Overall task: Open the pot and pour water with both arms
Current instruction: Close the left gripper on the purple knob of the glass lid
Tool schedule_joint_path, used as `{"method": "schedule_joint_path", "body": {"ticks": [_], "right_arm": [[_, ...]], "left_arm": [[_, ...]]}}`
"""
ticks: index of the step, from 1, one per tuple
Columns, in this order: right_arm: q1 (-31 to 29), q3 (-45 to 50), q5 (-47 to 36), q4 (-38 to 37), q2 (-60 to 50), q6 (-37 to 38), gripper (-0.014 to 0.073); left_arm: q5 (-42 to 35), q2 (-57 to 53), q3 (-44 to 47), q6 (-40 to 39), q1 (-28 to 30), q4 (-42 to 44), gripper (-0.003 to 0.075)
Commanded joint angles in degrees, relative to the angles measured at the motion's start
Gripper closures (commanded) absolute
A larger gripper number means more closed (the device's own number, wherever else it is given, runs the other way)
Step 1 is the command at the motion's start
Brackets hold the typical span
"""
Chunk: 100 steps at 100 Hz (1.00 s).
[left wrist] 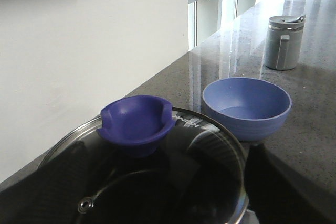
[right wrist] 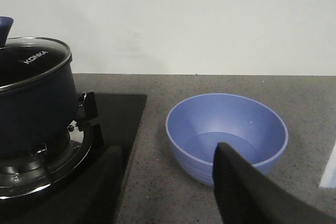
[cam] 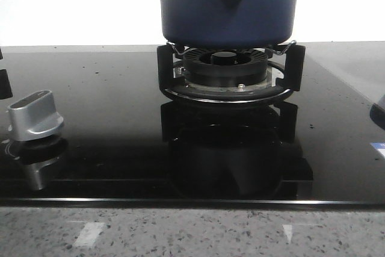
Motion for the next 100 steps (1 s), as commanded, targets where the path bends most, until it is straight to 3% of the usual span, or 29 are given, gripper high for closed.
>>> {"method": "schedule_joint_path", "body": {"ticks": [1,100], "right_arm": [[0.19,-1.91,-4.4,-0.02,1.15,-0.7,0.0237],[0.19,-1.91,-1.82,-0.02,1.15,-0.7,0.0237]], "left_arm": [[2.72,0.57,-3.81,0.15,-0.46,-5.59,0.0175],[1.65,13.75,-14.46,-0.06,-2.86,-5.59,0.0175]]}}
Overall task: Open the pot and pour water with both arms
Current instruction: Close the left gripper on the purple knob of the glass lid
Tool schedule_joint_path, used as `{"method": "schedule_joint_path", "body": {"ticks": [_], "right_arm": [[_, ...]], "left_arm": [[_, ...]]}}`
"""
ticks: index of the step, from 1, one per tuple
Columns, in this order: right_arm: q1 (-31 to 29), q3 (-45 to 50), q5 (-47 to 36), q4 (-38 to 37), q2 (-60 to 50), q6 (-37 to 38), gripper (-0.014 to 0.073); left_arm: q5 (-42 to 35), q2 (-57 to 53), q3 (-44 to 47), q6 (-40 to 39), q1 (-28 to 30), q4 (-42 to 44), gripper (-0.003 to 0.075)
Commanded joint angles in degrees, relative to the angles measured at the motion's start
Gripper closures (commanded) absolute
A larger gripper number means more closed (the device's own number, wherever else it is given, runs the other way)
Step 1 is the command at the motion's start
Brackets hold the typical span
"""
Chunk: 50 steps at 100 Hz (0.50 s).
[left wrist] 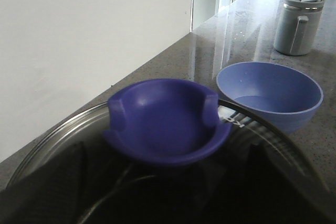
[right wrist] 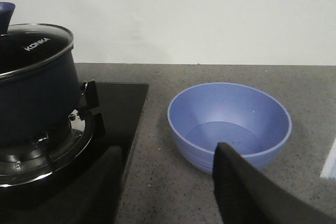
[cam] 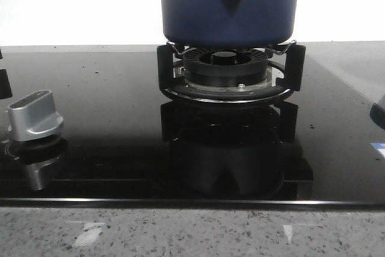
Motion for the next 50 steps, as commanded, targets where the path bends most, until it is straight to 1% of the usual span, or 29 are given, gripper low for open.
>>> {"method": "schedule_joint_path", "body": {"ticks": [1,17,38,45,50], "right_arm": [[0.19,-1.91,-3.76,-0.02,1.15,-0.7,0.0237],[0.19,-1.82,-3.76,-0.02,1.15,-0.7,0.0237],[0.19,-1.82,-3.55,-0.02,1.15,-0.7,0.0237],[0.19,-1.82,-3.55,-0.02,1.15,-0.7,0.0237],[0.19,-1.82,-3.55,-0.02,1.15,-0.7,0.0237]], "left_arm": [[2.46,-1.23,-3.33,-0.06,-0.48,-5.38,0.0175],[3.74,0.47,-5.14,-0.32,-0.48,-5.38,0.0175],[4.16,0.86,-5.27,-0.35,-0.48,-5.38,0.0179],[4.16,0.86,-5.27,-0.35,-0.48,-5.38,0.021],[4.16,0.86,-5.27,-0.35,-0.48,-5.38,0.0249]]}}
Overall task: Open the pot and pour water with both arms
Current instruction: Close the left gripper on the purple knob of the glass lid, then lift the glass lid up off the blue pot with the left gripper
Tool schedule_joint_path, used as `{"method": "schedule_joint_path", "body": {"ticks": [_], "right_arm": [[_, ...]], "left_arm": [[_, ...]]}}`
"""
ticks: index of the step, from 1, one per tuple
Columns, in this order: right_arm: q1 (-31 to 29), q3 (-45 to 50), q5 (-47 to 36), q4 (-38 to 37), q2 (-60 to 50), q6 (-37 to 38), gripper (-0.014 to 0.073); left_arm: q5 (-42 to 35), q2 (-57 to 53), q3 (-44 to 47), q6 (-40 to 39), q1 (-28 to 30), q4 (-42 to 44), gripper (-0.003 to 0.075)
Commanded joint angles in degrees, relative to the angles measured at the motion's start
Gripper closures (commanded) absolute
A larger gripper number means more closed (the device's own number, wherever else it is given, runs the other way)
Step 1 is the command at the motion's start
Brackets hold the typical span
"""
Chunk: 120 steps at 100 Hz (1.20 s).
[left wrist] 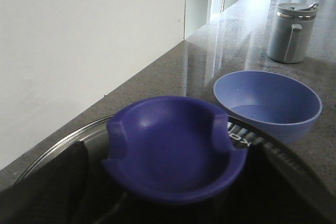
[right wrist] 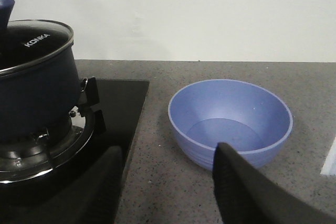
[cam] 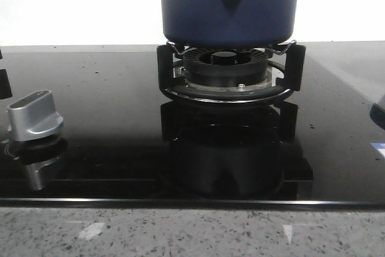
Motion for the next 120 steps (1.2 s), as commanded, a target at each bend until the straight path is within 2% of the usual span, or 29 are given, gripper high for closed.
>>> {"method": "schedule_joint_path", "body": {"ticks": [1,28,42,58,75,120], "right_arm": [[0.19,-1.82,-4.11,-0.02,1.15,-0.7,0.0237],[0.19,-1.82,-4.06,-0.02,1.15,-0.7,0.0237],[0.19,-1.82,-4.06,-0.02,1.15,-0.7,0.0237],[0.19,-1.82,-4.06,-0.02,1.15,-0.7,0.0237],[0.19,-1.82,-3.97,-0.02,1.15,-0.7,0.0237],[0.19,-1.82,-3.97,-0.02,1.15,-0.7,0.0237]], "left_arm": [[1.97,-2.33,-1.94,-0.35,-0.48,-4.84,0.0254],[3.37,-2.33,-1.94,-0.35,-0.48,-4.84,0.0456],[3.42,-2.33,-1.94,-0.35,-0.48,-4.84,0.0511],[5.29,-2.33,-1.94,-0.35,-0.48,-4.84,0.0493],[5.4,-2.33,-1.94,-0.35,-0.48,-4.84,0.035],[5.4,-2.33,-2.06,-0.35,-0.62,-4.84,0.0351]]}}
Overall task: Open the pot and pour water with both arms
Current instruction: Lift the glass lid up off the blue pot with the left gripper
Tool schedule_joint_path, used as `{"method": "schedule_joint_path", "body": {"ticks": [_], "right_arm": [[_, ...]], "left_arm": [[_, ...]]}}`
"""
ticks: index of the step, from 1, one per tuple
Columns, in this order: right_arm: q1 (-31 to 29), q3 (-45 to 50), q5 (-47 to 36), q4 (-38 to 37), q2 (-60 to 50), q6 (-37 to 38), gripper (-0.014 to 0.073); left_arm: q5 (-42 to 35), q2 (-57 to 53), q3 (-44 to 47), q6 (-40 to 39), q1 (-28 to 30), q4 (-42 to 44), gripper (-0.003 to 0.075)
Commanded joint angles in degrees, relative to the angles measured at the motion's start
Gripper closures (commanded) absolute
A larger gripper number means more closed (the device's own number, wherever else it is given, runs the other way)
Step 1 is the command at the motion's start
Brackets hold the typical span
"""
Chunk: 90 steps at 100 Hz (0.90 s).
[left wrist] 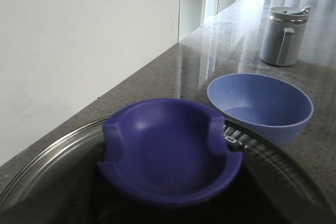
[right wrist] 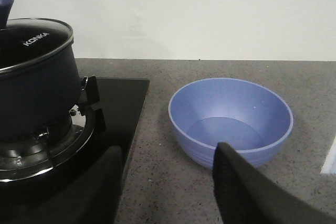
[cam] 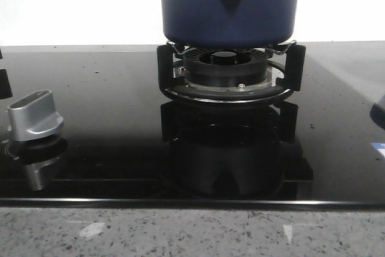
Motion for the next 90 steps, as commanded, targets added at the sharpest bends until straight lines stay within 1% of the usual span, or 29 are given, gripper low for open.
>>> {"method": "schedule_joint_path", "body": {"ticks": [1,57,77,90], "right_arm": [[0.19,-1.82,-4.18,-0.02,1.15,-0.7,0.0237],[0.19,-1.82,-4.18,0.64,1.15,-0.7,0.0237],[0.19,-1.82,-4.18,0.64,1.15,-0.7,0.0237],[0.19,-1.82,-4.18,0.64,1.15,-0.7,0.0237]], "left_arm": [[3.73,-2.44,-2.06,0.31,-0.54,-4.72,0.0352],[1.67,-2.44,-2.09,0.8,-1.27,-4.72,0.0349],[1.67,-2.44,-2.09,0.8,-1.27,-4.72,0.0287],[1.67,-2.44,-2.09,0.8,-1.27,-4.72,0.0286]]}}
